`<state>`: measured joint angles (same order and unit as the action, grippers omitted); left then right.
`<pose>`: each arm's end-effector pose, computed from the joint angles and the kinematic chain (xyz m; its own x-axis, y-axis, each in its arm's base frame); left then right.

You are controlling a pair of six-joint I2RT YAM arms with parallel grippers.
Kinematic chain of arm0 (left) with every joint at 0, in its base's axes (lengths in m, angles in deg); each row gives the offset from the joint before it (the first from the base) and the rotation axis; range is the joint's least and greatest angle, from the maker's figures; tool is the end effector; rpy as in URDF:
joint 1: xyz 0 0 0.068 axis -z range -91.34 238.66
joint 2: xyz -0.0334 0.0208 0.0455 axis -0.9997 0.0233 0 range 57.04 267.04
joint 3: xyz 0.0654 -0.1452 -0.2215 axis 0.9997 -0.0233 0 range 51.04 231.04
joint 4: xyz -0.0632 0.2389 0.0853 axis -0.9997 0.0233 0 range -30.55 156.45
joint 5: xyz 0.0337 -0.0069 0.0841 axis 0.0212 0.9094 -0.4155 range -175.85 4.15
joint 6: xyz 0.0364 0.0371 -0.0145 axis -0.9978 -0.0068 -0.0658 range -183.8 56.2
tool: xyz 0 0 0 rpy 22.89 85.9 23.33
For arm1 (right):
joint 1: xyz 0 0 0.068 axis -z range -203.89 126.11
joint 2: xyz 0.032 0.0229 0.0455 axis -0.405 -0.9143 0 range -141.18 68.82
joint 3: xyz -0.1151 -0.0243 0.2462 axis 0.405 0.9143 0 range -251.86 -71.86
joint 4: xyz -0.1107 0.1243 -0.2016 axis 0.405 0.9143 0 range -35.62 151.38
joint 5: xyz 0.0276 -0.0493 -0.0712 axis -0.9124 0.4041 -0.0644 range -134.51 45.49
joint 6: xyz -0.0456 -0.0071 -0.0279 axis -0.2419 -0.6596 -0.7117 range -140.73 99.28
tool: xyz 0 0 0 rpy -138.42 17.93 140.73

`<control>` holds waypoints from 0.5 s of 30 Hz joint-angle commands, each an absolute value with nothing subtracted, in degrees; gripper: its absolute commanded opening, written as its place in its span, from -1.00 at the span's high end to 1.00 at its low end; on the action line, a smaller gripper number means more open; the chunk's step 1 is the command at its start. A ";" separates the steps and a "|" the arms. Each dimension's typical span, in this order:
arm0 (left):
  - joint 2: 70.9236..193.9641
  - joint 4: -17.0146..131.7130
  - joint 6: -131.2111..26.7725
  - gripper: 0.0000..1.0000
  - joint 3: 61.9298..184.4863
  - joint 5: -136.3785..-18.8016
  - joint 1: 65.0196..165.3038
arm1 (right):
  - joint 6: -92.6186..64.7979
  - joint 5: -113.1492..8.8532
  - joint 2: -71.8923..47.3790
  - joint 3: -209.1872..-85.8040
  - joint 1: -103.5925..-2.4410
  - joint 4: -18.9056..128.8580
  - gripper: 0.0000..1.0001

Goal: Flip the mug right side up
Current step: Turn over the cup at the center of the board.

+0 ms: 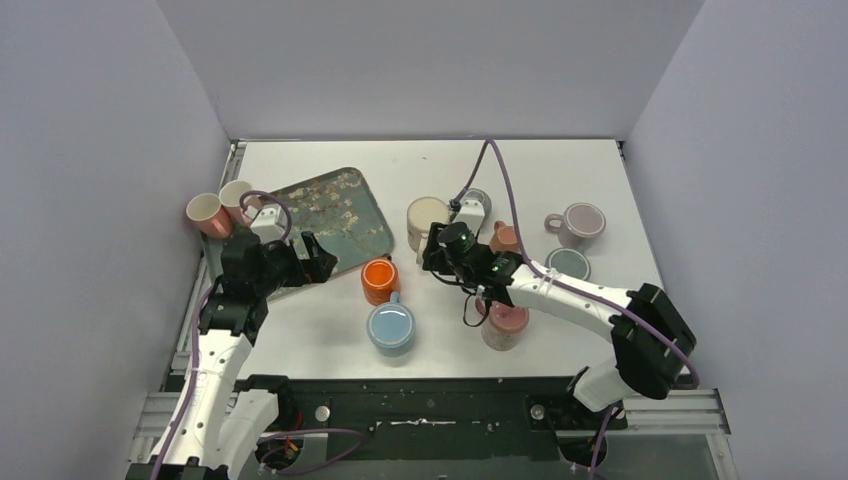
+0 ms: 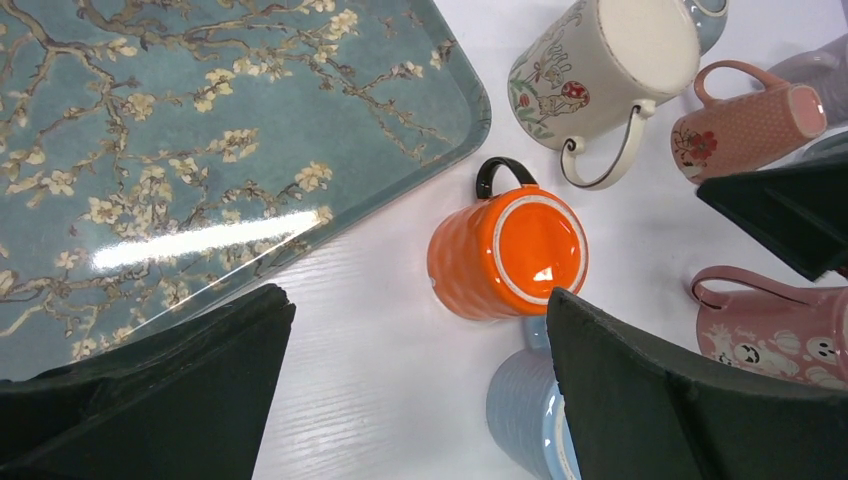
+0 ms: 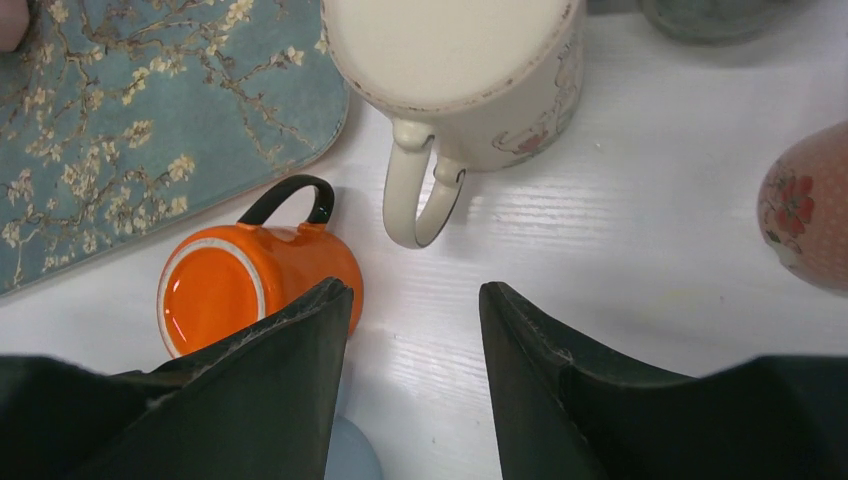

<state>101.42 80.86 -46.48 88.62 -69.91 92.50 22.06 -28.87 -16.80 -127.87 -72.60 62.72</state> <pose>0.1760 -0.0216 0.2776 -0.5412 -0.2506 -0.8027 0.1516 0.9098 -0.3863 0.2235 0.2399 0.2413 -0.6940 0.2010 -0.6913 -0.1525 0.8975 0.4139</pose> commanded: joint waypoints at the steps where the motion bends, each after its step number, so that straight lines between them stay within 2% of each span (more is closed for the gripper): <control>1: 97.23 79.10 -47.37 -0.95 89.05 -71.56 93.67 | 22.99 -26.56 -20.84 -133.64 -72.34 58.15 -0.02; 9: 94.84 79.50 -47.44 -0.95 88.89 -72.63 95.27 | 21.10 -22.45 -31.23 -141.32 -72.22 59.81 -0.03; 15: 93.66 79.35 -47.38 -0.95 88.74 -72.99 95.55 | 19.53 -15.63 -37.11 -148.01 -72.33 68.40 0.00</control>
